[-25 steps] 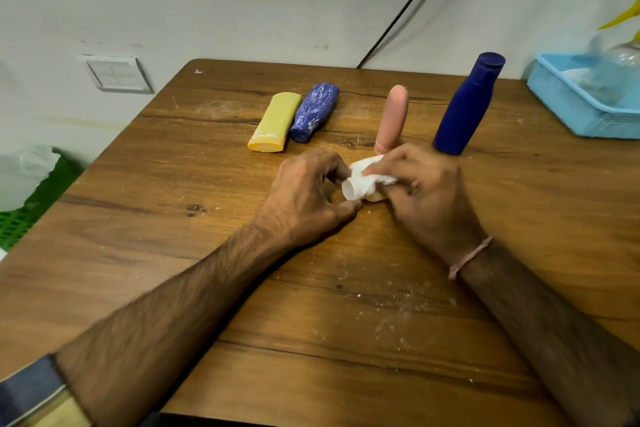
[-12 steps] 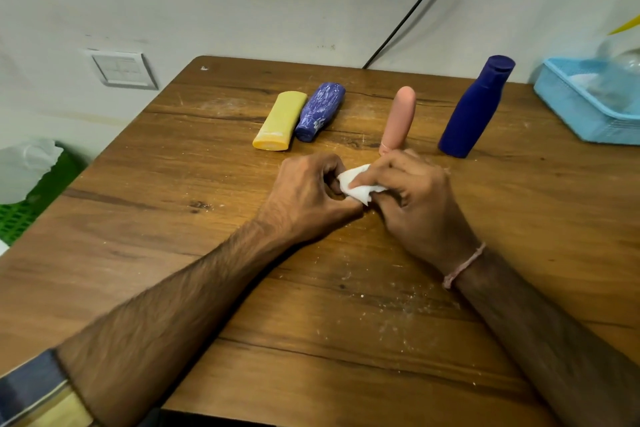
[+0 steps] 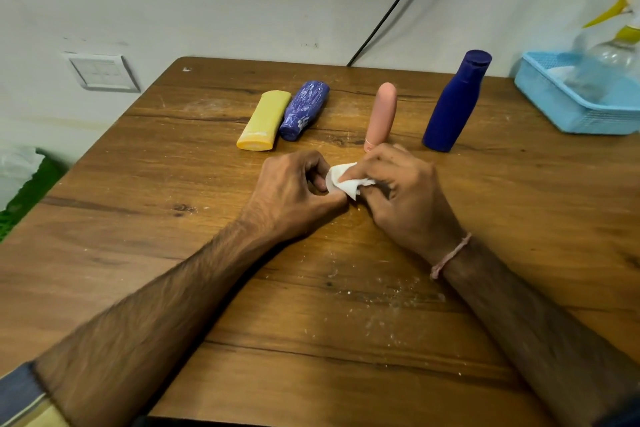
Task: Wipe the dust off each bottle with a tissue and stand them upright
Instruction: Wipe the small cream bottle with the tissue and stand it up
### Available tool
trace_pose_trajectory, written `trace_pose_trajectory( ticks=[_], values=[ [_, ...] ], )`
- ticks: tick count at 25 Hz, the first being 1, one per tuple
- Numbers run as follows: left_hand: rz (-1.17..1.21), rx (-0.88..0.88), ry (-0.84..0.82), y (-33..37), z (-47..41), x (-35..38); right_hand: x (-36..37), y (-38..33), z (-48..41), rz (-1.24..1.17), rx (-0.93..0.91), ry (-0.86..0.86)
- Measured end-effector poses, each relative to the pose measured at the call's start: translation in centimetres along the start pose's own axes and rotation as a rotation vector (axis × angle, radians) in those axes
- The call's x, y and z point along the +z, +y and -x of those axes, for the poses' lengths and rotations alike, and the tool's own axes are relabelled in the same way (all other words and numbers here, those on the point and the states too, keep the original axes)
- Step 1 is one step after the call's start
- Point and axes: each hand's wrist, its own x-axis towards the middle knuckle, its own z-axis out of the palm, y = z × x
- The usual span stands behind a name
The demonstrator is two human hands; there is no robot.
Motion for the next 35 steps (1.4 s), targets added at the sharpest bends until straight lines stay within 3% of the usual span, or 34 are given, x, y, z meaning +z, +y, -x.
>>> trace_pose_trajectory(
  ticks=[5, 7, 11, 17, 21, 25, 31, 35],
  values=[
    [-0.031, 0.019, -0.030, -0.1, -0.1, 0.0, -1.8, 3.5, -0.1, 0.096, 0.319, 0.096],
    [-0.040, 0.043, -0.033, -0.1, -0.1, 0.0, -1.9, 3.2, 0.2, 0.087, 0.259, 0.079],
    [-0.037, 0.156, 0.012, -0.7, -0.2, -0.1, 0.1, 0.2, 0.5, 0.041, -0.068, -0.038],
    [-0.045, 0.148, 0.017, -0.9, -0.3, -0.1, -1.3, 3.3, 0.3, 0.114, 0.204, 0.173],
    [-0.043, 0.180, 0.014, -1.2, -0.4, -0.2, -0.6, 2.0, 0.2, 0.073, 0.069, 0.124],
    [-0.038, 0.194, 0.015, -1.2, -0.5, -0.2, -1.1, 2.1, -0.1, 0.012, 0.084, 0.093],
    [0.014, -0.050, -0.011, -1.4, -0.8, 0.1, -1.5, 2.4, 0.1, -0.022, 0.033, 0.047],
    [0.105, -0.109, -0.045, -1.4, -0.7, -0.1, -1.3, 2.6, 0.2, -0.017, 0.021, 0.026]
  ],
)
